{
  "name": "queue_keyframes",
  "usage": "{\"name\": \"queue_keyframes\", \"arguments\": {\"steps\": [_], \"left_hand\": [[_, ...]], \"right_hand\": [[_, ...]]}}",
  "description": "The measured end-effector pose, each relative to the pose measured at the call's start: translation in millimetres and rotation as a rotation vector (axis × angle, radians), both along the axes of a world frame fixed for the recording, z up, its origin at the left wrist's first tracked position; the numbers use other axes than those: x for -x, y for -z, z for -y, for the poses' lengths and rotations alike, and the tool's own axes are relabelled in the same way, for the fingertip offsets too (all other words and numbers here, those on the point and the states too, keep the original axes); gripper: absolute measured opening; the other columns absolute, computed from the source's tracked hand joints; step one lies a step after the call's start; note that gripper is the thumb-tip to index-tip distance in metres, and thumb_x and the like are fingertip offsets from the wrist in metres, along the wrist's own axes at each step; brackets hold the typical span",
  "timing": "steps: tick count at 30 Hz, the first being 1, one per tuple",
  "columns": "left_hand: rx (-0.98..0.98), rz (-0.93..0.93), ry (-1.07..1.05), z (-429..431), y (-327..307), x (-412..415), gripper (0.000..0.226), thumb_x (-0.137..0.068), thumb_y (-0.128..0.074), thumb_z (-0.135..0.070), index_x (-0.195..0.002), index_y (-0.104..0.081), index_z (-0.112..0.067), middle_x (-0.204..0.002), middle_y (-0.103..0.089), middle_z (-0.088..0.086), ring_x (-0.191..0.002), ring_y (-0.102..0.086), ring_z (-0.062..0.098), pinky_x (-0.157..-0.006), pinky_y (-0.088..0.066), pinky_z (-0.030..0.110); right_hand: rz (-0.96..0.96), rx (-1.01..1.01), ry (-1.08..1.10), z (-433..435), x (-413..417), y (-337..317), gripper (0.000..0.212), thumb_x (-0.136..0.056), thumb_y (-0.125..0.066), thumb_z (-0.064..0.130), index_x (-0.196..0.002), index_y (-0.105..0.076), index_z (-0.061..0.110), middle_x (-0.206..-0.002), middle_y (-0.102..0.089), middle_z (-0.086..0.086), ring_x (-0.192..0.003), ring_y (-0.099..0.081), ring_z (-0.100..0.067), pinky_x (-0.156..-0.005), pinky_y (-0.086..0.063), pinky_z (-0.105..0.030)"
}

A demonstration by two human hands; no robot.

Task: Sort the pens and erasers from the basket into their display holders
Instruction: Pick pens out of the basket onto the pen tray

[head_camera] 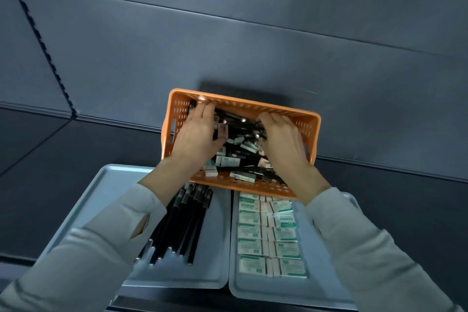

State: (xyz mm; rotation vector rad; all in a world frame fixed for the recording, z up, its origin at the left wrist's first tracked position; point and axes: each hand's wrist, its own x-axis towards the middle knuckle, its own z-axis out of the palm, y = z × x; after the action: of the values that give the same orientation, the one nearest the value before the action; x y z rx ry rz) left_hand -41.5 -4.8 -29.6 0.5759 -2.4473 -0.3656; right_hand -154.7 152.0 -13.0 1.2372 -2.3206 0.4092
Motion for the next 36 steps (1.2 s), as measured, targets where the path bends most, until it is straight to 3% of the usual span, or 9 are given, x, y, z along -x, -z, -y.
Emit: {"name": "queue_keyframes", "arguments": {"steps": [5,8,11,17,21,25,30,33,36], "left_hand": [[0.108,0.062,0.066,-10.4,2.6,10.3,0.065,-0.077,-0.077,-0.037,-0.131,-0.050,-0.014,-0.134,-0.052,0.004,-0.131,-0.039,0.024,-0.111,-0.033,0.036],[0.226,0.124,0.121,-13.6,3.8,20.7,0.060,-0.076,-0.075,-0.041,-0.128,-0.058,-0.016,-0.132,-0.058,0.004,-0.132,-0.041,0.028,-0.112,-0.031,0.037],[0.303,0.215,0.125,-21.9,2.3,28.2,0.062,-0.084,-0.065,-0.047,-0.137,-0.050,-0.019,-0.139,-0.052,0.005,-0.130,-0.040,0.029,-0.110,-0.031,0.038],[0.339,0.305,0.088,-31.3,-5.2,32.2,0.046,-0.087,-0.059,-0.041,-0.123,-0.058,-0.012,-0.134,-0.045,0.014,-0.125,-0.036,0.034,-0.106,-0.033,0.044],[0.316,0.259,0.155,-30.9,-0.4,26.7,0.044,-0.089,-0.059,-0.034,-0.125,-0.056,-0.008,-0.128,-0.053,0.015,-0.121,-0.043,0.035,-0.105,-0.035,0.049],[0.202,0.264,0.149,-31.6,-1.3,23.2,0.045,-0.093,-0.046,-0.024,-0.136,-0.044,-0.008,-0.139,-0.048,0.011,-0.131,-0.038,0.031,-0.113,-0.025,0.043],[0.221,0.261,0.052,-36.4,-9.4,13.2,0.030,-0.101,-0.040,-0.014,-0.127,-0.056,-0.009,-0.134,-0.051,0.011,-0.131,-0.040,0.027,-0.114,-0.022,0.035],[0.088,0.095,0.086,-37.5,-7.1,3.3,0.041,-0.099,-0.045,-0.010,-0.140,-0.041,-0.009,-0.143,-0.045,0.011,-0.137,-0.033,0.026,-0.117,-0.020,0.035],[0.127,-0.039,0.181,-42.4,-0.9,-8.8,0.041,-0.090,-0.051,0.000,-0.130,-0.050,-0.009,-0.132,-0.054,0.010,-0.128,-0.043,0.028,-0.109,-0.036,0.042]], "right_hand": [[0.118,0.190,-0.093,-22.3,-2.3,1.7,0.028,-0.080,-0.077,0.010,-0.105,-0.066,0.013,-0.103,-0.067,-0.006,-0.094,-0.063,-0.028,-0.080,-0.053,-0.039],[0.115,0.194,-0.133,-28.3,-6.5,3.7,0.035,-0.076,-0.078,0.005,-0.108,-0.066,0.014,-0.107,-0.067,-0.004,-0.097,-0.063,-0.027,-0.084,-0.054,-0.040],[0.086,0.184,-0.162,-29.7,-8.8,11.5,0.040,-0.075,-0.077,0.005,-0.112,-0.066,0.015,-0.111,-0.064,-0.005,-0.100,-0.061,-0.028,-0.085,-0.054,-0.044],[0.101,0.260,-0.171,-33.2,-15.3,22.6,0.041,-0.074,-0.077,0.003,-0.112,-0.067,0.015,-0.121,-0.058,-0.009,-0.106,-0.060,-0.028,-0.089,-0.054,-0.041],[0.113,0.376,-0.159,-34.6,-20.8,25.7,0.031,-0.078,-0.077,0.006,-0.107,-0.071,0.014,-0.119,-0.057,-0.008,-0.102,-0.059,-0.022,-0.084,-0.055,-0.035],[0.177,0.392,-0.140,-39.9,-26.1,35.5,0.035,-0.078,-0.078,0.003,-0.111,-0.071,0.014,-0.124,-0.058,-0.005,-0.115,-0.056,-0.023,-0.095,-0.052,-0.041],[0.232,0.449,-0.160,-45.0,-31.5,36.8,0.032,-0.079,-0.076,0.001,-0.108,-0.072,0.016,-0.122,-0.062,0.001,-0.114,-0.058,-0.017,-0.099,-0.049,-0.036],[0.235,0.402,-0.136,-44.3,-31.6,35.5,0.035,-0.078,-0.077,0.002,-0.108,-0.072,0.019,-0.123,-0.065,0.002,-0.111,-0.059,-0.020,-0.098,-0.048,-0.035],[0.186,0.386,-0.143,-44.5,-35.8,35.1,0.033,-0.080,-0.076,0.004,-0.111,-0.072,0.016,-0.124,-0.066,0.000,-0.105,-0.056,-0.020,-0.093,-0.047,-0.032]]}}
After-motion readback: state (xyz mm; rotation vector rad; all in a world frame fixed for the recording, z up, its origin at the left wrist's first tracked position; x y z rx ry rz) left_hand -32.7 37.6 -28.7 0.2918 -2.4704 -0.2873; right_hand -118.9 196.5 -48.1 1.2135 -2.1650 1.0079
